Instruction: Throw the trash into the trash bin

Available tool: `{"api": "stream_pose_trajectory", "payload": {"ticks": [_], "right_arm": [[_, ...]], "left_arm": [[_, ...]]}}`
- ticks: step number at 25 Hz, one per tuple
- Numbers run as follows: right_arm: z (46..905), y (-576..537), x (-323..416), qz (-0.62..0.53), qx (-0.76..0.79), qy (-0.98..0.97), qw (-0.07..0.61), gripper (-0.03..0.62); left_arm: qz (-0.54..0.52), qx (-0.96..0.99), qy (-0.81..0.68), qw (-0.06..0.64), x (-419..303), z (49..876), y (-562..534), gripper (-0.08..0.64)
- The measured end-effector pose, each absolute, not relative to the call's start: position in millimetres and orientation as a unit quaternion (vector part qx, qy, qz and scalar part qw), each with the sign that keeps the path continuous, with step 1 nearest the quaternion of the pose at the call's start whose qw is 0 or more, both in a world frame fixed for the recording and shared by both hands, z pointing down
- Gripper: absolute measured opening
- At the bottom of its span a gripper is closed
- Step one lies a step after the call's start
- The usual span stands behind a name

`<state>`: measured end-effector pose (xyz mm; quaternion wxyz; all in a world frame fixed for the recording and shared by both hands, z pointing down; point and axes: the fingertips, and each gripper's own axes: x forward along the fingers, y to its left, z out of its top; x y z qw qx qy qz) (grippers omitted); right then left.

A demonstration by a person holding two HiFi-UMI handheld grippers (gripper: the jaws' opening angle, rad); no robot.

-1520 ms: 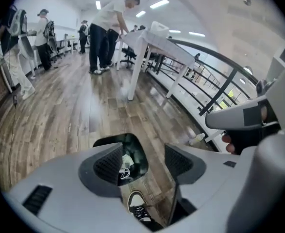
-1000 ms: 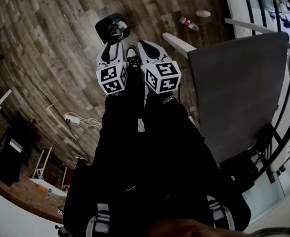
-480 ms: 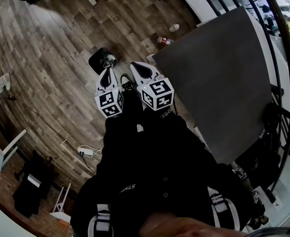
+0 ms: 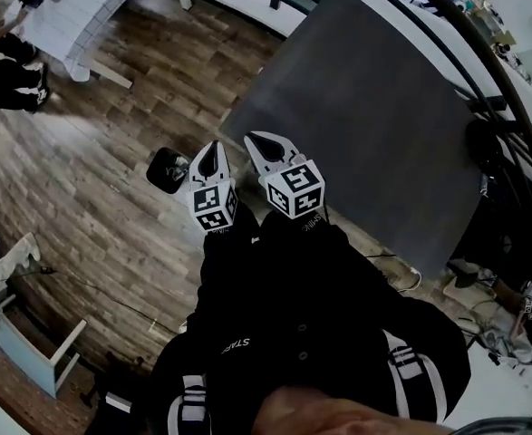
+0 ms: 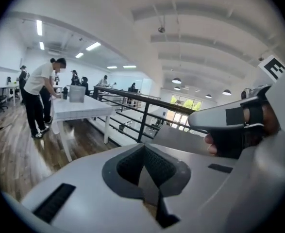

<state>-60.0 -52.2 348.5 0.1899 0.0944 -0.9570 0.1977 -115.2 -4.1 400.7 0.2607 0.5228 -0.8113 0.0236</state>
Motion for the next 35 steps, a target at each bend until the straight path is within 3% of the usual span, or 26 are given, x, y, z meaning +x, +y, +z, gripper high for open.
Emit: {"api": "stream_pose_trajectory", "payload": {"ticks": [20,35], "right_arm": [[245.8,-210.4,256.8,0.136,0.433,-0.888,0.082,0.015],[212.2,-217.7,404.2,0.112,0.579,-0.805,0.064,0.015]], "left_arm": [[0.032,0.776,-0.600,0.192,187.3,289.8,-199.5,0.000],[0.028,0.869,-0.468,0.158,339.5,249.4,-227.7,0.000]]}}
